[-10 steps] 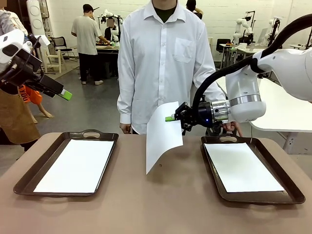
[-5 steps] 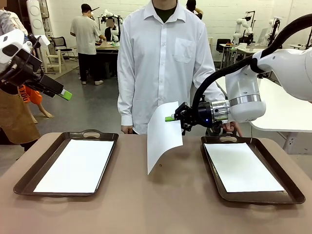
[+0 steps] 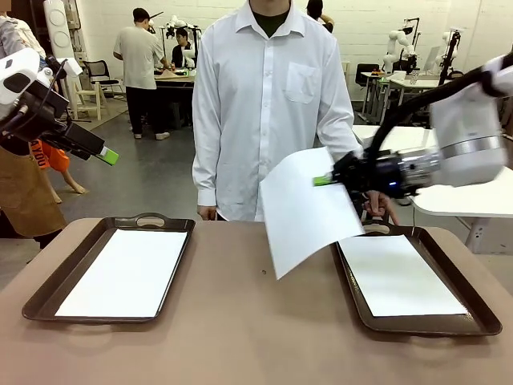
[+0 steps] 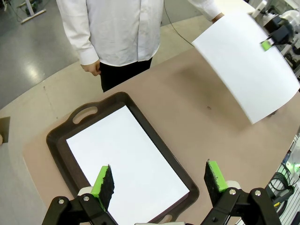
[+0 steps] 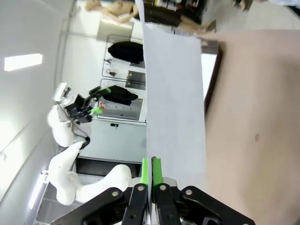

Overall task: Sort the A4 documents.
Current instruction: Place the A4 Paper in the designated Handle tray.

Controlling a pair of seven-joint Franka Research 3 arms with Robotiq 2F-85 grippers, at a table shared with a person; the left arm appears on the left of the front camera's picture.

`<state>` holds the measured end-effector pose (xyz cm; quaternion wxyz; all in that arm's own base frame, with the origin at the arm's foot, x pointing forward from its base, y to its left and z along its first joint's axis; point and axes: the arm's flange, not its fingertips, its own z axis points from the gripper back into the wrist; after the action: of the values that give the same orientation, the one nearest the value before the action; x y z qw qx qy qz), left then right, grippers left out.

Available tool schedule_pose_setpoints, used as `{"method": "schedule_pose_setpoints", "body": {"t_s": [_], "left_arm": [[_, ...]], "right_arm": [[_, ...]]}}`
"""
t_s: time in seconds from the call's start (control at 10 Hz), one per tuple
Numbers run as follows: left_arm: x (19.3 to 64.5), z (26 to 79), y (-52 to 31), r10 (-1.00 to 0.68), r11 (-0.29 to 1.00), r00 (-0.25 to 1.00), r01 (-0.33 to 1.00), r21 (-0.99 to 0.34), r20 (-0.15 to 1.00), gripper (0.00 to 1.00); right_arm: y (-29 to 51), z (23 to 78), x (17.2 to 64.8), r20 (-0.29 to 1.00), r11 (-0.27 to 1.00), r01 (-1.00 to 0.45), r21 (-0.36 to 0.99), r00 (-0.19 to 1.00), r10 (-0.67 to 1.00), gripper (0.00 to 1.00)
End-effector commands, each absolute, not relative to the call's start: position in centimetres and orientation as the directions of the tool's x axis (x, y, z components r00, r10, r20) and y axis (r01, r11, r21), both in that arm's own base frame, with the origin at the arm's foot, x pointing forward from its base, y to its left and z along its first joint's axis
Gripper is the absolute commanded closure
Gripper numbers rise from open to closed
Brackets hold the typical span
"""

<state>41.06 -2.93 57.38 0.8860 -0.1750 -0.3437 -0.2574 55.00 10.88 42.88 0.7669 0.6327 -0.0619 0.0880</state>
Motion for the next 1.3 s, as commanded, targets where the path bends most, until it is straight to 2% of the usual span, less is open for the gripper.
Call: {"method": "schedule_pose_setpoints", "body": {"t_s": [0.0, 0.2, 0.4, 1.2], "left_arm": [[41.0, 57.4, -3.0, -0.339, 0.808, 0.631, 0.575, -0.128, 0.697, 0.00], [41.0, 57.4, -3.0, -0.339, 0.808, 0.631, 0.575, -0.128, 0.697, 0.00], [41.0, 57.4, -3.0, -0.339, 0.808, 0.631, 0.575, -0.128, 0.697, 0.00], [41.0, 57.4, -3.0, -0.339, 0.808, 0.631, 0.575, -0.128, 0.697, 0.00]], "right_arm": [[5.1, 43.4, 55.5, 0.233, 0.192, -0.233, 0.953, 0.972, 0.024, 0.99], [0.1, 44.0, 56.4, 0.220, 0.219, -0.210, 0.953, 0.975, -0.022, 0.99], [-2.9, 43.6, 56.4, 0.222, 0.264, -0.216, 0.940, 0.975, 0.005, 0.99], [-4.2, 35.0, 54.0, 0.000, 0.280, -0.007, 0.960, 1.000, 0.025, 0.99]]}}
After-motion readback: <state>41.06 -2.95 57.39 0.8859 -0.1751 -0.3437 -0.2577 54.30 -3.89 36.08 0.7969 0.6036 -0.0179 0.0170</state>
